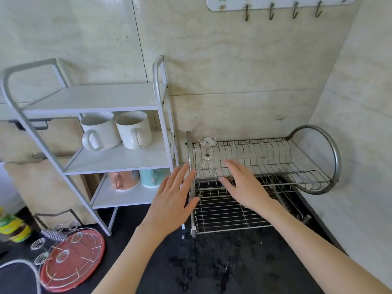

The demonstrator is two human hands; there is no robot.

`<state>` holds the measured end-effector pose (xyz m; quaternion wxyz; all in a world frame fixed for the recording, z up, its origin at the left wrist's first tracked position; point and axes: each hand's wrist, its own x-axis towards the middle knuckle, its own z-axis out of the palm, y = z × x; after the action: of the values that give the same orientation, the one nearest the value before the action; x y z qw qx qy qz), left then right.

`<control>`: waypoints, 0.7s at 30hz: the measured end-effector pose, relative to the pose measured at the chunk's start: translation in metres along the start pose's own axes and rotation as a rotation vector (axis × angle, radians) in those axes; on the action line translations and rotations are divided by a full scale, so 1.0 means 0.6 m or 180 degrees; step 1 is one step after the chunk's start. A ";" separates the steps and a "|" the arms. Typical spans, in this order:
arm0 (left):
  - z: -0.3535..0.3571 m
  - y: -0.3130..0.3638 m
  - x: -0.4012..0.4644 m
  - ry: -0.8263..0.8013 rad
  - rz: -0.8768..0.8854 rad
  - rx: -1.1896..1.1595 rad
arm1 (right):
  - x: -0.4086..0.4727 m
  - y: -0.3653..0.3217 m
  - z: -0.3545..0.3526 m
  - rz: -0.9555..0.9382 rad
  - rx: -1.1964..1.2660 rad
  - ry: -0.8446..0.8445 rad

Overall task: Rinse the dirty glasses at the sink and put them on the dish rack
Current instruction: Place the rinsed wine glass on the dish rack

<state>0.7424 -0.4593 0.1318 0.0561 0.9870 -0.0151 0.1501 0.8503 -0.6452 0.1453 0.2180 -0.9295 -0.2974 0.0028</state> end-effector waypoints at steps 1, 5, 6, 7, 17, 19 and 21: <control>-0.002 0.004 -0.016 -0.0044 -0.0034 -0.0026 | -0.015 -0.007 0.001 -0.0048 -0.0054 0.0029; -0.007 0.031 -0.103 -0.0102 -0.0399 -0.0177 | -0.084 -0.034 0.011 -0.0333 -0.0187 0.0027; -0.005 0.040 -0.126 -0.0151 -0.0532 -0.0190 | -0.102 -0.040 0.014 -0.0406 -0.0204 0.0007; -0.003 0.048 -0.150 -0.0180 -0.0648 -0.0203 | -0.121 -0.046 0.019 -0.0488 -0.0227 -0.0021; 0.005 0.157 -0.451 -0.0196 -0.1972 -0.0084 | -0.328 -0.130 0.106 -0.1650 0.0080 -0.0715; -0.004 0.162 -0.519 -0.0172 -0.2206 -0.0045 | -0.360 -0.171 0.135 -0.1948 0.0172 -0.0874; -0.023 0.160 -0.587 -0.0194 -0.2507 0.0095 | -0.390 -0.225 0.162 -0.2231 0.0269 -0.1060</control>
<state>0.3977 -0.5484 0.0503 0.0946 0.9219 0.3652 0.0879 0.5700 -0.6372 0.0832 0.1925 -0.7486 -0.6278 0.0912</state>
